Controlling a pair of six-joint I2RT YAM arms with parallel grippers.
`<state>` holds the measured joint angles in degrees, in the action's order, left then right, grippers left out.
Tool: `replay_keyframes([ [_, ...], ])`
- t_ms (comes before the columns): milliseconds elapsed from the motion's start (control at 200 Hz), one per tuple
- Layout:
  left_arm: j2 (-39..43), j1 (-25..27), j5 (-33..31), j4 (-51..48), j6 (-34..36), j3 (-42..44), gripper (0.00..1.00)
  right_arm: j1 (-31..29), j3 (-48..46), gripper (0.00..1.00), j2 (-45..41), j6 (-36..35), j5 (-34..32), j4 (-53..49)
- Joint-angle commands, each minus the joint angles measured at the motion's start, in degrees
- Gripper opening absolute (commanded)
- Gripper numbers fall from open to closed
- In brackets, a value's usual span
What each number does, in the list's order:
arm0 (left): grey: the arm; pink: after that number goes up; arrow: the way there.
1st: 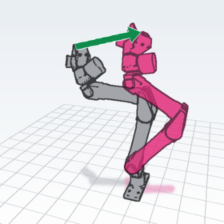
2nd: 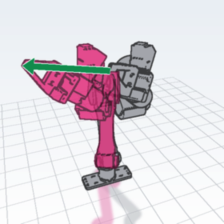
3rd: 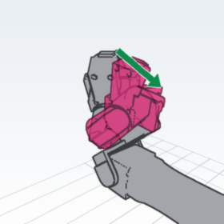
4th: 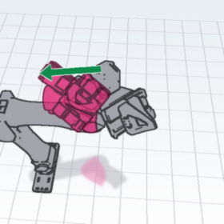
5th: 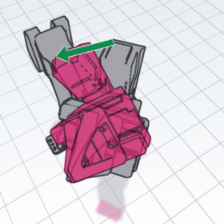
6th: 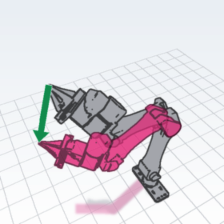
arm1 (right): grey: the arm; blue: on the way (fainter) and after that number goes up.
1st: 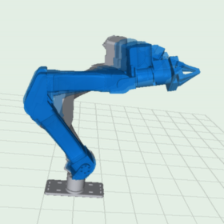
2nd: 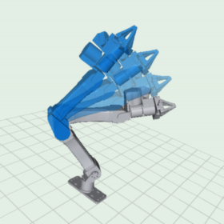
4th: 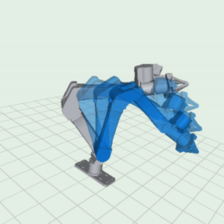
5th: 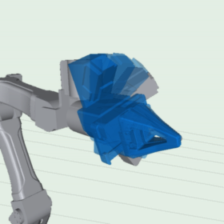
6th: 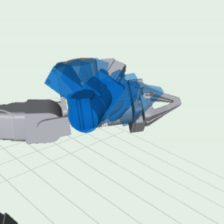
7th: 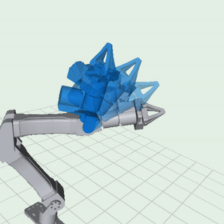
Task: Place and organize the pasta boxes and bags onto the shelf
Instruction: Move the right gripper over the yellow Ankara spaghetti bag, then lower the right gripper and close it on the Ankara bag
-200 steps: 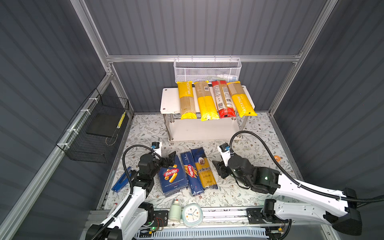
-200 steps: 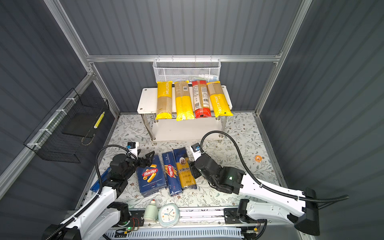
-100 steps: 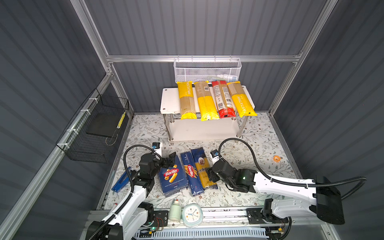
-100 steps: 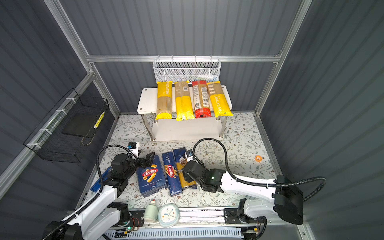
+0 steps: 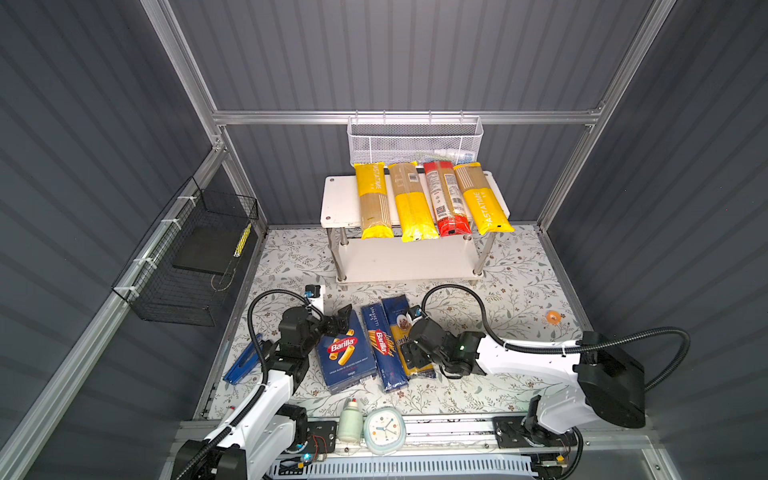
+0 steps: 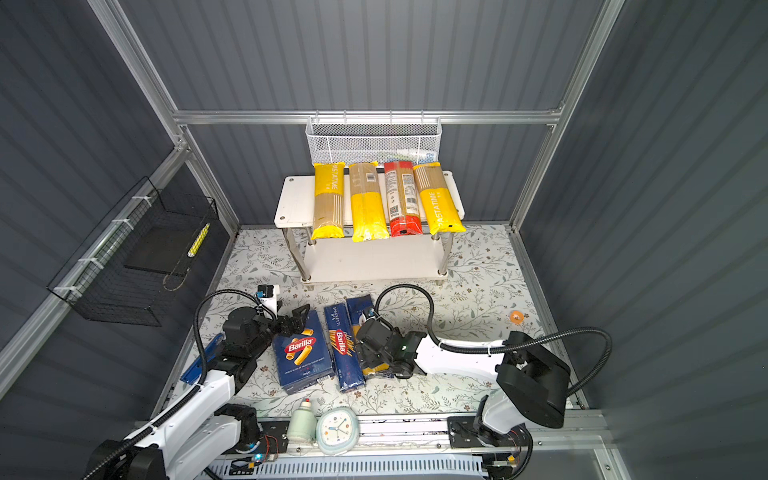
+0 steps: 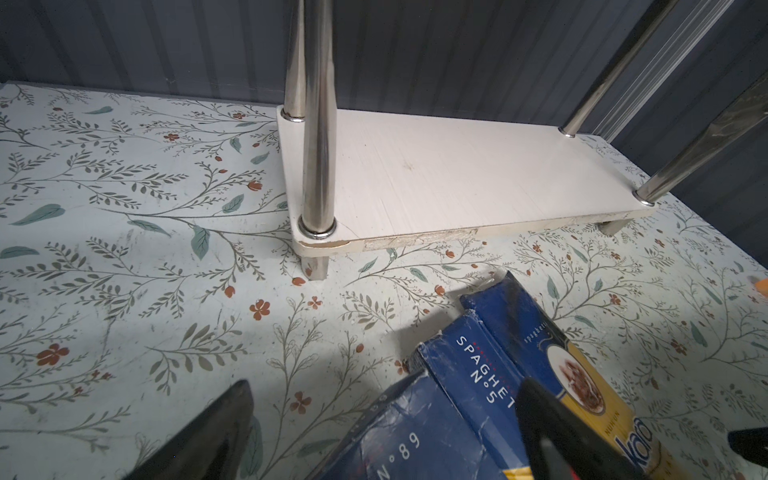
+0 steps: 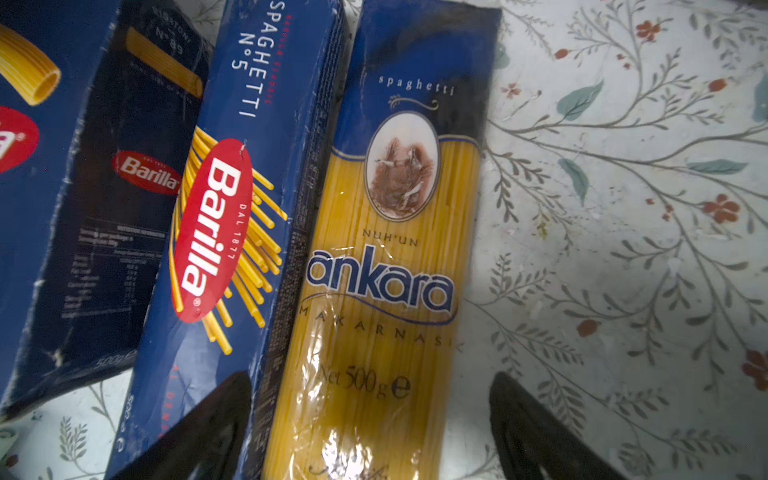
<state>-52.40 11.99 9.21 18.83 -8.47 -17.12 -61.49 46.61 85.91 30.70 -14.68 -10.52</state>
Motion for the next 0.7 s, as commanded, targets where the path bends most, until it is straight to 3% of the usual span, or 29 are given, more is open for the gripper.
replay_keyframes([
  [0, -0.1, 0.3, 1.1, 0.1, 1.4, -1.1, 0.99, 1.2, 1.7, 0.92, 2.0, -0.3, 2.5, -1.0],
  [695, -0.2, 0.3, 1.1, 0.1, 1.4, -1.2, 0.99, 5.0, 5.2, 0.96, 11.2, -3.6, 5.9, 0.0],
])
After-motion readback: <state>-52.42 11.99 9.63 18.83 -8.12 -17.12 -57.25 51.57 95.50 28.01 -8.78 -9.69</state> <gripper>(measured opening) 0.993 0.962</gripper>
